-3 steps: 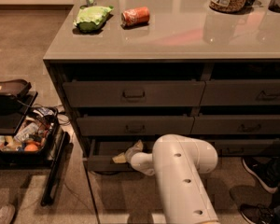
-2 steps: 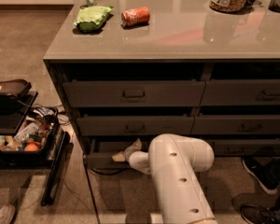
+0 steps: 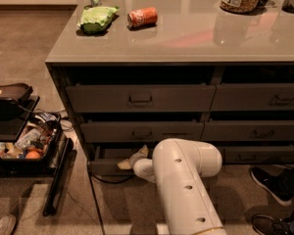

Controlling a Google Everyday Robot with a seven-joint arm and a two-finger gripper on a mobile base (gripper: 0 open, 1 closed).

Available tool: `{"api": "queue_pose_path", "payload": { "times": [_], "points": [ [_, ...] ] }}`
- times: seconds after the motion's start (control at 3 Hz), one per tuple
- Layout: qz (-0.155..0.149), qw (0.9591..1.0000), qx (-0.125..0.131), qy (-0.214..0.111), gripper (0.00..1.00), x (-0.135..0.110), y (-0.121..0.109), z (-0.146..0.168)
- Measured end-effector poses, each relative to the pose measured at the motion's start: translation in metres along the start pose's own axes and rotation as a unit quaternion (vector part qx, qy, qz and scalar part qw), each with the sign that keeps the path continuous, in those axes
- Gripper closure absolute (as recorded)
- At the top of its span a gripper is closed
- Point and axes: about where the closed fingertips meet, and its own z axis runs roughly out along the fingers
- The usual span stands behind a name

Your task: Close bottom drawer

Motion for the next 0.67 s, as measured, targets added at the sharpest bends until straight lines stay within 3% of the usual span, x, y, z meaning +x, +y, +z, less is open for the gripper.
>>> {"api": "queue_pose_path", "payload": {
  "times": [0.33, 0.67],
  "points": [
    [0.000, 0.9992, -0.006, -0.039, 0.00, -0.013, 0.002, -0.002],
    [0.001, 0.9991, -0.003, -0.043, 0.00, -0.013, 0.005, -0.014]
  ]
}}
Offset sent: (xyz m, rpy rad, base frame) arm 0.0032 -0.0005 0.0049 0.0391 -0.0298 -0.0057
